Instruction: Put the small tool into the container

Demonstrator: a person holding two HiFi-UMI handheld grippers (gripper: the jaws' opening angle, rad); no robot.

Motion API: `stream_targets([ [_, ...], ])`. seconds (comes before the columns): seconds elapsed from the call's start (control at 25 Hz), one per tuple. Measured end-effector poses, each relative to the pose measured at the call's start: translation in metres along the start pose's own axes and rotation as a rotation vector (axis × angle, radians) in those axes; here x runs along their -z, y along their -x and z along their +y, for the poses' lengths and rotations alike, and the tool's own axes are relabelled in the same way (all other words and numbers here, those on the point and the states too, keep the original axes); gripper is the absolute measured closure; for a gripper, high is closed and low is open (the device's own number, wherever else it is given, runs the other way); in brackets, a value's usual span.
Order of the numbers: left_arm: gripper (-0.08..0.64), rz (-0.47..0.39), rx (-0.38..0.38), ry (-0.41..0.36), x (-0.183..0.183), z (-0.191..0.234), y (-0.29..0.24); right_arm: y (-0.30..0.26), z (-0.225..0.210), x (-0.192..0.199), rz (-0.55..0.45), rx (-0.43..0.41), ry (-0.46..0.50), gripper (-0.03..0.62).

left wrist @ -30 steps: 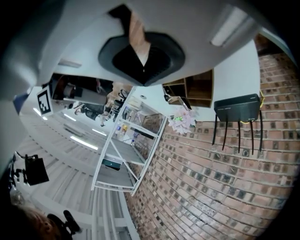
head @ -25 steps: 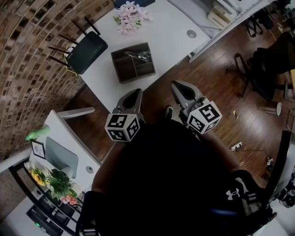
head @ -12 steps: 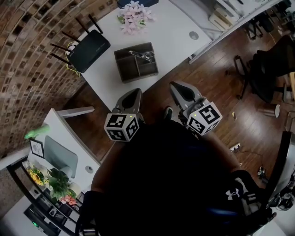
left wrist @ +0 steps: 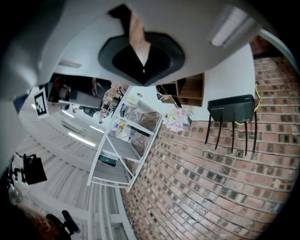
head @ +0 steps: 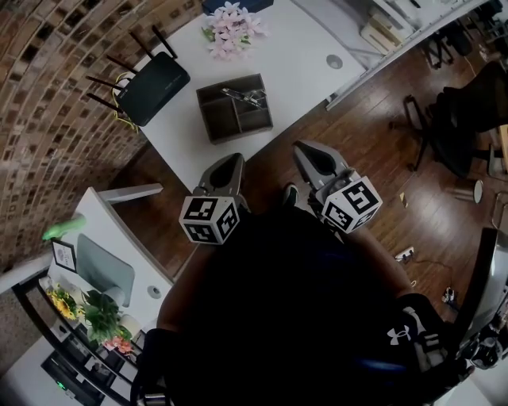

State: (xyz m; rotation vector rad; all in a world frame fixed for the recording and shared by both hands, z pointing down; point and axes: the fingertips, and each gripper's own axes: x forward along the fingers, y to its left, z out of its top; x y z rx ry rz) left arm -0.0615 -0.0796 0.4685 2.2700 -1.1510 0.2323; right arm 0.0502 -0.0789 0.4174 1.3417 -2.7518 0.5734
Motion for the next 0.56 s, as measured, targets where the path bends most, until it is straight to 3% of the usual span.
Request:
stream_targets([
  [0.56,0.557,-0.002,-0.006,0.003,-0.0005,0.0000,-0.0029,-0.0016,-0.0025,0.0012,0.010,-0.006,0.005,0.583],
])
